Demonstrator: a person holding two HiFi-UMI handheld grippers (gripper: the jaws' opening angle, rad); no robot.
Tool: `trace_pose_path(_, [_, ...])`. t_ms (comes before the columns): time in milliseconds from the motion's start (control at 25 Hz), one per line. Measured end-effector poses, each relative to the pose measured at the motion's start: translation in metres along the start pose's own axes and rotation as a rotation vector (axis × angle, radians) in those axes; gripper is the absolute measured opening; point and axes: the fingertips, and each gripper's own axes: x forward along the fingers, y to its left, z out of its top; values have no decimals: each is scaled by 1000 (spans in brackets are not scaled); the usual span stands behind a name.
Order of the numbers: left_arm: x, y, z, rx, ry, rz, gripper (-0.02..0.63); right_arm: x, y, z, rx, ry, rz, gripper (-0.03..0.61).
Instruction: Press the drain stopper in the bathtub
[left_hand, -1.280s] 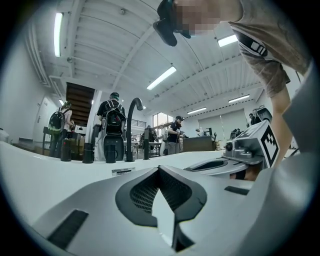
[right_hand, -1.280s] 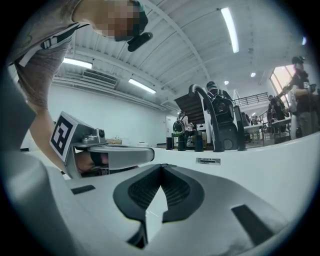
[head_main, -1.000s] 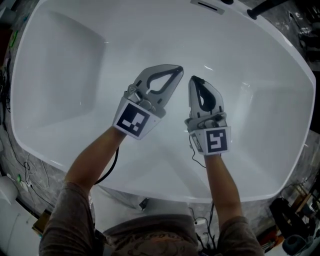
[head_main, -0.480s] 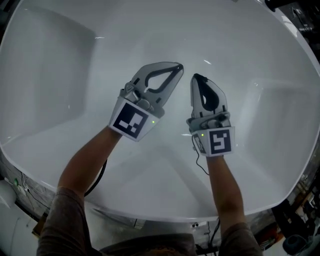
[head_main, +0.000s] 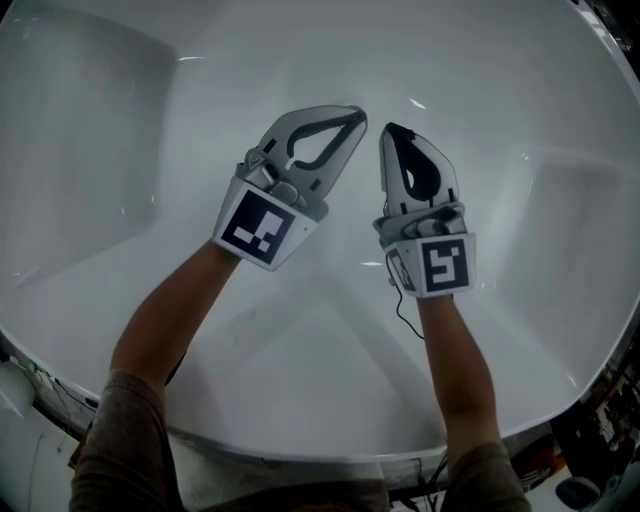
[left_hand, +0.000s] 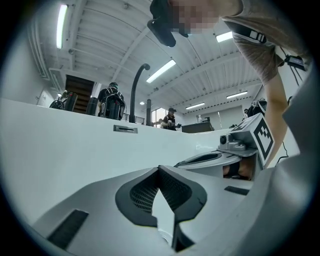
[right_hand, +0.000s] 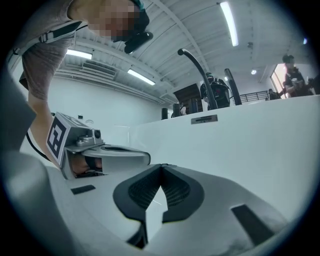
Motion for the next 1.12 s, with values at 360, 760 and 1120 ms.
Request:
trace_pose_path(360, [7, 14, -24, -23, -19, 50, 0, 16, -6, -44, 28, 40, -7, 0])
trace_pose_path(760, [6, 14, -40, -65, -20, 75, 0, 41, -18, -133, 49, 212, -11, 0])
trace_pose_path(1120, [7, 15, -55, -94, 3, 92, 0, 68, -35, -221, 5, 411, -39, 0])
